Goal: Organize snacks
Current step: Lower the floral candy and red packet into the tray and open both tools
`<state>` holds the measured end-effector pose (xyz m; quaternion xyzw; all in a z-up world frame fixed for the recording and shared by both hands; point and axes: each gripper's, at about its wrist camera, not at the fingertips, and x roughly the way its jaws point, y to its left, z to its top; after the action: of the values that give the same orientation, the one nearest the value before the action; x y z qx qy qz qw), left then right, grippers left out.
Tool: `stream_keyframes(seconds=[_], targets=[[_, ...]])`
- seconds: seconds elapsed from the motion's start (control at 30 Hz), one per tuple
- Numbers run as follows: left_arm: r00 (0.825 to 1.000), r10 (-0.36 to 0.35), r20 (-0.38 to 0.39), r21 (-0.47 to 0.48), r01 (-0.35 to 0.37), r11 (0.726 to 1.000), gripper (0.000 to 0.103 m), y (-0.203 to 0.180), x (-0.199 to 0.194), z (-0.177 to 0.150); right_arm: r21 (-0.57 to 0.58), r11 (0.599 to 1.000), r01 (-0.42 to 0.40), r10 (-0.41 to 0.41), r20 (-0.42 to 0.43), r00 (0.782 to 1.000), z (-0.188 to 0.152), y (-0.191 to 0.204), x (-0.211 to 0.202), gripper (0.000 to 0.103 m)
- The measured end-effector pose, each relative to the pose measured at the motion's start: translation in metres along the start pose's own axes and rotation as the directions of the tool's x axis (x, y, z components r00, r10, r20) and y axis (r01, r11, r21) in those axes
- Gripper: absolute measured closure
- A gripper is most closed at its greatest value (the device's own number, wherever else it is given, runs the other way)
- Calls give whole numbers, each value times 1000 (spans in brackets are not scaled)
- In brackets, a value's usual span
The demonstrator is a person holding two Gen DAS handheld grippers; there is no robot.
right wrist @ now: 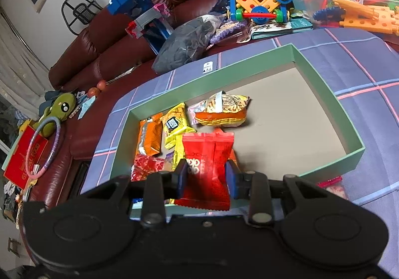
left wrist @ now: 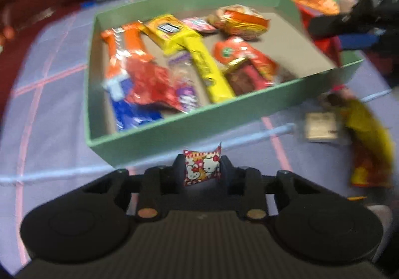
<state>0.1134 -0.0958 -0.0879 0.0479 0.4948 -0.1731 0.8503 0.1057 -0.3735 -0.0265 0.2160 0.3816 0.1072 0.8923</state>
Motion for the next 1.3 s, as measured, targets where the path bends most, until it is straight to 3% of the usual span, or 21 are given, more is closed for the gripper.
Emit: stream_keyframes(seconds=[0.2,0.43,0.57,0.87,0.9,0.97,1.03,1.1,1.2,1.3], targets=[[999,-38,27,18,38,999,76,-9,-24,3,11,1000,3,-3,4,1000,-2,0,1,72],[985,-69,159,42,63,997,74,-15,-59,38,16,1000,5,-6,15,1000,-1,-1,-3,72],[978,-52,202,37,45,998,74,-15,-49,74,15,1000,10,-11,23,1000,4,0,-1,72],[982,-14,187,48,5,999,71,-17,-1,127,54,998,41,-41,4,999,18,-13,23,71],[982,-3,187,49,-6,999,66,-17,3,130,58,997,44,-45,0,999,20,-15,27,71],[981,25,193,38,-33,999,43,-16,10,135,72,996,46,-45,-6,999,21,-17,33,68],[976,37,213,12,-41,999,13,-14,10,138,96,995,37,-36,-5,999,23,-19,37,59],[973,43,228,-17,-40,999,0,-10,7,136,115,993,33,-34,4,999,24,-21,37,27],[974,36,224,-36,-28,999,0,-6,3,135,134,991,28,-33,38,999,25,-23,30,1],[975,0,224,-53,12,999,0,-4,-2,130,151,988,23,-30,42,999,25,-24,25,0]])
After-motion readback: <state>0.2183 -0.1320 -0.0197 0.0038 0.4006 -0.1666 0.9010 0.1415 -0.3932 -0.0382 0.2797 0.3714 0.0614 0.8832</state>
